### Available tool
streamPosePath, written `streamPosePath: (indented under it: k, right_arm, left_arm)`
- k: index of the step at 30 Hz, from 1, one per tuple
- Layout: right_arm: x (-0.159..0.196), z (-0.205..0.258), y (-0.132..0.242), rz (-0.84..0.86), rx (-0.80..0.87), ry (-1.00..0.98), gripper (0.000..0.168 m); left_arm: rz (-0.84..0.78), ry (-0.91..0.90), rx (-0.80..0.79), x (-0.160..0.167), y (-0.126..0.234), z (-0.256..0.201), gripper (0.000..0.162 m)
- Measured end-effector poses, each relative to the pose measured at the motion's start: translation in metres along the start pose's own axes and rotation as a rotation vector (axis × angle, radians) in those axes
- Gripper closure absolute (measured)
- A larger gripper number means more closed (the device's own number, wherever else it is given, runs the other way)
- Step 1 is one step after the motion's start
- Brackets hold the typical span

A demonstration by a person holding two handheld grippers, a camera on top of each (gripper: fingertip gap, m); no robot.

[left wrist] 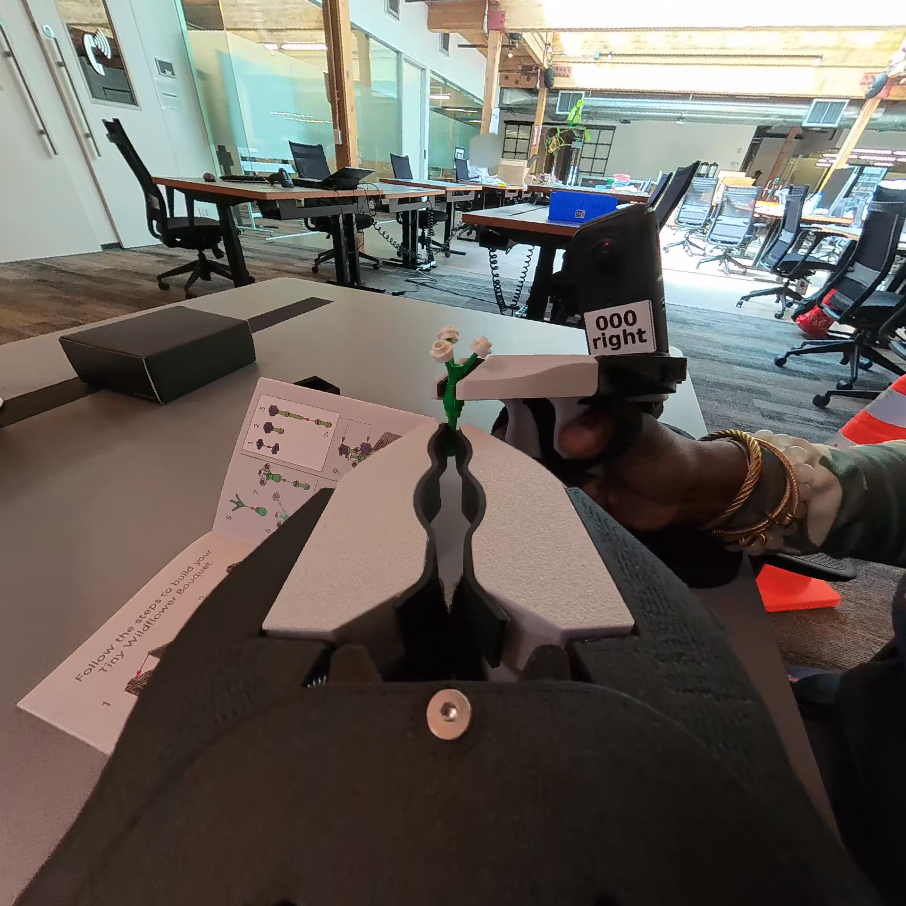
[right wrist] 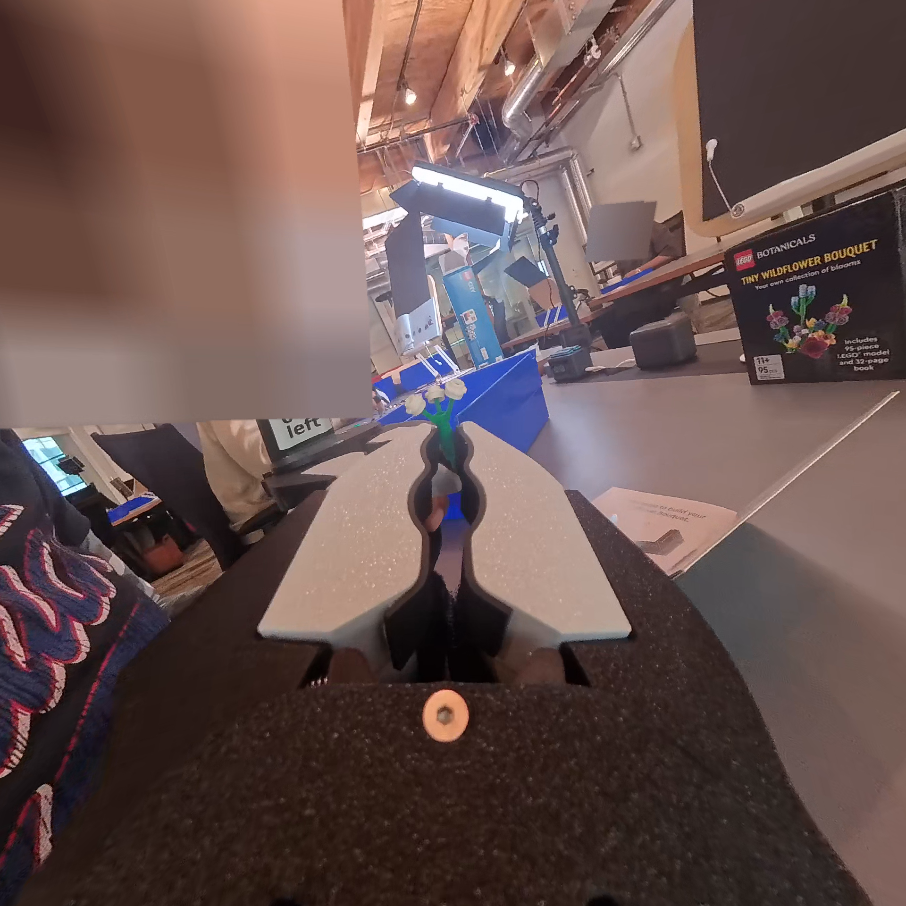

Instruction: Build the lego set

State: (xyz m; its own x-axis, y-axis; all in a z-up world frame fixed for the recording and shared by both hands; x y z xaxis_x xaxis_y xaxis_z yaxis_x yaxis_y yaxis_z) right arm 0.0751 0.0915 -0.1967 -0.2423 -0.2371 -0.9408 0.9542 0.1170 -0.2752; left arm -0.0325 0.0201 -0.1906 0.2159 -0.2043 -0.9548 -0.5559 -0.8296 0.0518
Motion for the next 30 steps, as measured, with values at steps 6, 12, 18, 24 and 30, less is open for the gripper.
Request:
streamPosePath:
  k: [6, 12, 18, 24, 30]
  right_arm:
    - [0.0005, 0.0005, -0.0002, 0.006, 0.001, 0.01, 0.162]
    - [0.0004, 0.0003, 0.0001, 0.001, -0.003, 0.006, 0.162]
    - [-0.0002, 0.001, 0.0006, -0.001, -0.003, 0.014, 0.162]
    - [0.001, 0.0004, -0.0001, 0.011, -0.006, 0.01, 0.162]
    - [-0.0049, 0.0003, 0.0071, -0.09, -0.023, 0.007, 0.162]
  left_arm:
    - [0.001, 0.0, 0.0, 0.0002, 0.0008, -0.0003, 0.16]
    - [0.002, -0.012, 0.0, -0.0002, 0.0015, -0.0009, 0.16]
    - [-0.003, -0.026, -0.001, -0.0004, 0.0015, -0.0021, 0.16]
    - [0.002, -0.021, -0.001, 0.0003, 0.0023, -0.0009, 0.16]
    - [-0.028, 0.016, 0.077, -0.0036, -0.002, -0.0039, 0.158]
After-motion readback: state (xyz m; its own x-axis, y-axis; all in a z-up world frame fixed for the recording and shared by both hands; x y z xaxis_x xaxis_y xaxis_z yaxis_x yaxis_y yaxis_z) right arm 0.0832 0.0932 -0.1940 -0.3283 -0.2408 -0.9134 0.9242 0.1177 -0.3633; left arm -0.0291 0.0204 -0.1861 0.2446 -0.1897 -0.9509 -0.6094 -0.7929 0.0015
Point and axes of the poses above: each gripper's, where its closed fingertips meet, y back along the fingers, x out of its underside, z = x × y across the jaws, the point moved 8 cm from there along y, back along the fingers, and after that the axes turned 13 degrees about y, right-handed, at the moved point
